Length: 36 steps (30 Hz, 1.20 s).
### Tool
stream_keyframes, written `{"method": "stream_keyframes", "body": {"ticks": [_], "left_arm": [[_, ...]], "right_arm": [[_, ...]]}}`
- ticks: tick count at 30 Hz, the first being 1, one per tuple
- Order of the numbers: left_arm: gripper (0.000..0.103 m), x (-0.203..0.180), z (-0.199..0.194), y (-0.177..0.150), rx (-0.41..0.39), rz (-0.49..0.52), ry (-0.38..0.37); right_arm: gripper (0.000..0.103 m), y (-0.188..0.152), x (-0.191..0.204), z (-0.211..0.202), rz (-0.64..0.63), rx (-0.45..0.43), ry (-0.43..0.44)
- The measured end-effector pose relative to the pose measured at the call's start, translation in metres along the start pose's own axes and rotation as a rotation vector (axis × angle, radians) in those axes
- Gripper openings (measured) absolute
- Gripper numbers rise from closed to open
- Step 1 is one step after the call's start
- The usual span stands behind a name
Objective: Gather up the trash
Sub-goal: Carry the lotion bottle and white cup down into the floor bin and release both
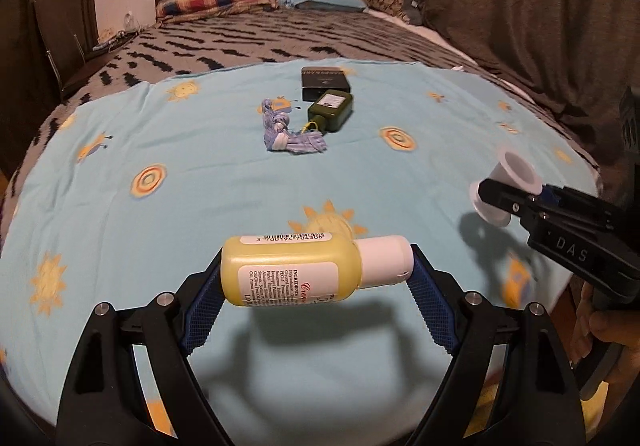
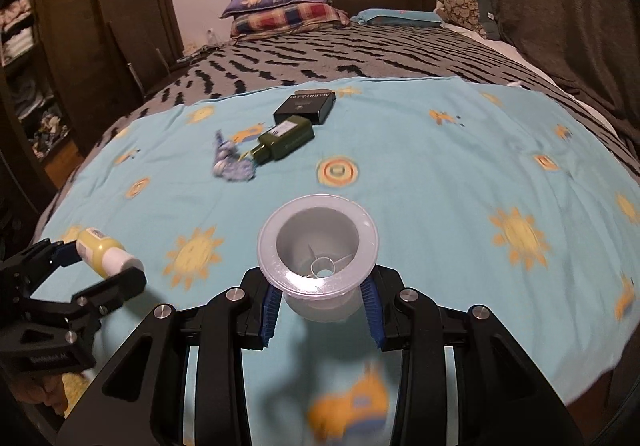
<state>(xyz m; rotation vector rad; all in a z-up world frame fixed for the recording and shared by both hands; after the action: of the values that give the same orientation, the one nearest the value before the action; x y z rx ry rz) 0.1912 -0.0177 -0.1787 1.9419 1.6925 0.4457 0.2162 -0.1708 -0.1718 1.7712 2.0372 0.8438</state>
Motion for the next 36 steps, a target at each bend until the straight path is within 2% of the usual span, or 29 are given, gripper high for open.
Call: {"method": "stream_keyframes", "body": {"ticks": [9,14,19,23,30,36], "left_arm": [[0.081,-0.024,-0.057,-0.054,-0.063,0.037,-0.025],[0.081,-0.039,-0.06,-0.098,-0.024,0.068,-0.06],[0.081,-0.045,-0.038,-0.145,0.053,0.079,-0.087],[0.081,-0.053,-0.013,-0.188,0.135,0.08,-0.142],[0.081,-0.057,0.037,-0.255,0.248,0.109,-0.113],[0.081,-0.06,0.08,-0.289,0.332,0.081,-0.131]], "right_arm": [[0.037,-0.064,0.01,-0.062,-0.008,-0.04,0.019],[0.037,-0.108,0.016,-0.068,-0.02,-0.01,0.035],[0.037,-0.154,0.016,-0.053,-0.006,0.054,0.054],[0.037,-0.194,0.015,-0.033,0.006,0.113,0.069],[0.037,-0.252,0.016,0.009,0.012,0.227,0.068],[0.037,-0.286,0.015,0.053,0.053,0.318,0.076]]}}
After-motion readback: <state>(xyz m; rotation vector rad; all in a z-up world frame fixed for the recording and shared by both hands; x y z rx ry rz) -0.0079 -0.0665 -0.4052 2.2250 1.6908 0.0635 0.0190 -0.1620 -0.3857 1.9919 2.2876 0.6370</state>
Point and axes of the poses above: each gripper's, at about its wrist camera, not at the fingertips, and z roughly the way its jaws point, x to its left, y to its top, the point moved 10 cm from there along z, roughly the way its jaws point, and after that the axes turned 8 degrees about x, right-handed, at the moved point
